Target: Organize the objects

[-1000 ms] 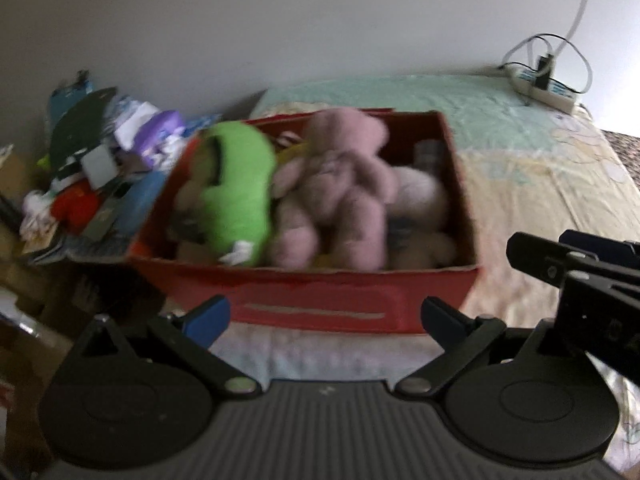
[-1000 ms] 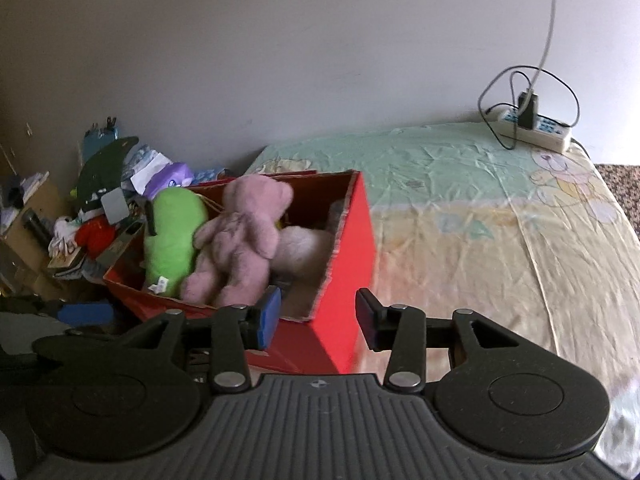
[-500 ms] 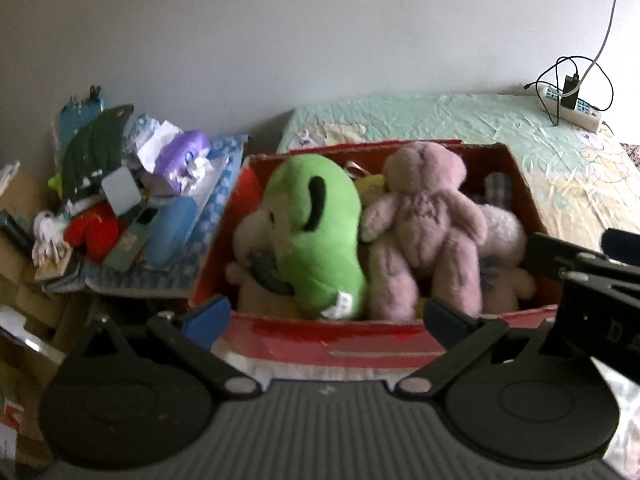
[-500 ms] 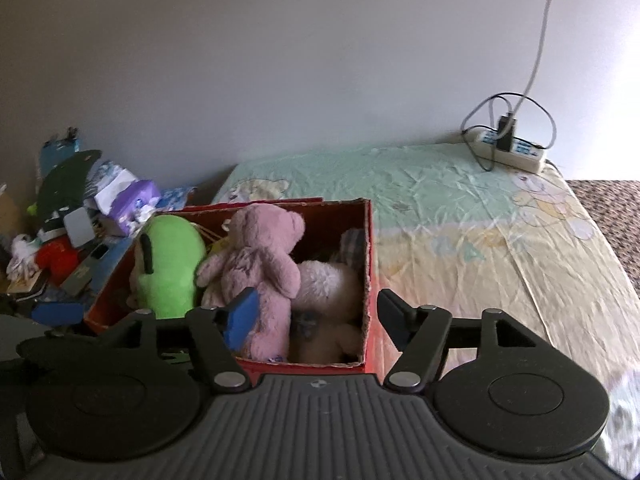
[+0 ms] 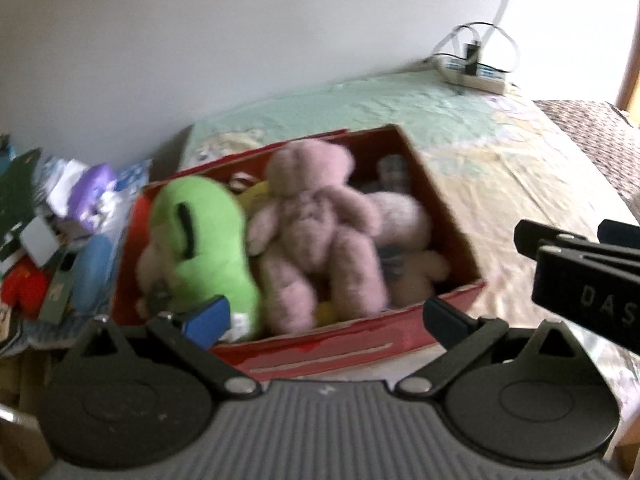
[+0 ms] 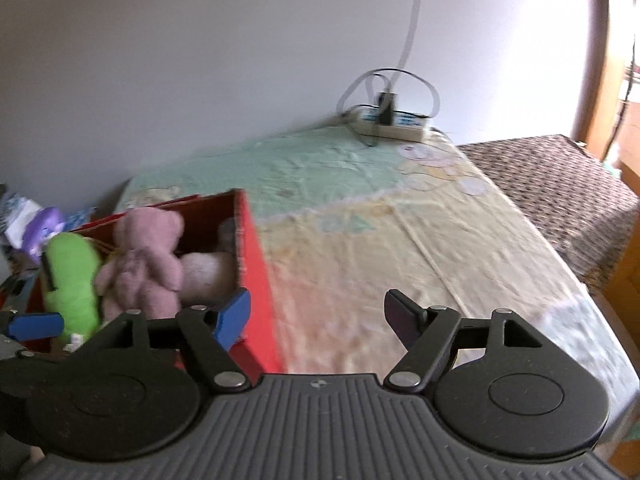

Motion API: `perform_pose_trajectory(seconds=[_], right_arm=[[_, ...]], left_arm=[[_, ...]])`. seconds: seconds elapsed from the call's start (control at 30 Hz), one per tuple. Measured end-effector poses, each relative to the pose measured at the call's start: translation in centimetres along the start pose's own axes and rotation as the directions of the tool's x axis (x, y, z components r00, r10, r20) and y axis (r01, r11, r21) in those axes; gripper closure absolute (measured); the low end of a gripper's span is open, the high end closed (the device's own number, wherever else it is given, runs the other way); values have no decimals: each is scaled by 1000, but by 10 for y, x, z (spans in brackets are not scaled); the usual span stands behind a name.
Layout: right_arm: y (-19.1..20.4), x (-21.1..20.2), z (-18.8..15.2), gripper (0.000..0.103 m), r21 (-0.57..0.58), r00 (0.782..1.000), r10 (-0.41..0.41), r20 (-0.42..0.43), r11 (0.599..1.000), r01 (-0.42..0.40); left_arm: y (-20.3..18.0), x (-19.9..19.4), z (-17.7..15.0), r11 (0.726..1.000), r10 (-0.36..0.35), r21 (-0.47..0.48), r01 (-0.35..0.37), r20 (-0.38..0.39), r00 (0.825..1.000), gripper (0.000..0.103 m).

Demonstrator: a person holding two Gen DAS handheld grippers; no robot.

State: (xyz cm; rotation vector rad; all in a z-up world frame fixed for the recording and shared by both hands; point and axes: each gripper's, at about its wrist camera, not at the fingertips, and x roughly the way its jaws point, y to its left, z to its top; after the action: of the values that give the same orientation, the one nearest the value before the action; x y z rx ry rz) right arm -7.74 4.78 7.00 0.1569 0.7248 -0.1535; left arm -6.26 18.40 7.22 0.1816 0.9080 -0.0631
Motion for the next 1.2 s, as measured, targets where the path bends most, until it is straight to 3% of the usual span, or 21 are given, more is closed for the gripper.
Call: perform_pose_trajectory(seconds=[0.17, 0.47, 0.8, 1.2], right_arm=[[-12, 10, -6, 26, 30, 995, -88, -56, 995, 90], [-22, 25, 1, 25, 39, 986, -119, -117, 991, 124], [-17, 25, 12, 24, 7, 987, -109, -114, 994, 110], [20, 21, 18, 22, -68, 994, -54, -98, 997, 48]], left_arm=[[-21, 5, 0, 996, -51, 77, 51, -4, 999, 1], [-38, 17, 7, 991, -70, 111, 74, -34, 997, 1], [-33, 11, 15, 996, -50, 72, 51, -21, 999, 1], [-11, 3, 9, 1000, -4, 30, 4, -4, 1000, 1]])
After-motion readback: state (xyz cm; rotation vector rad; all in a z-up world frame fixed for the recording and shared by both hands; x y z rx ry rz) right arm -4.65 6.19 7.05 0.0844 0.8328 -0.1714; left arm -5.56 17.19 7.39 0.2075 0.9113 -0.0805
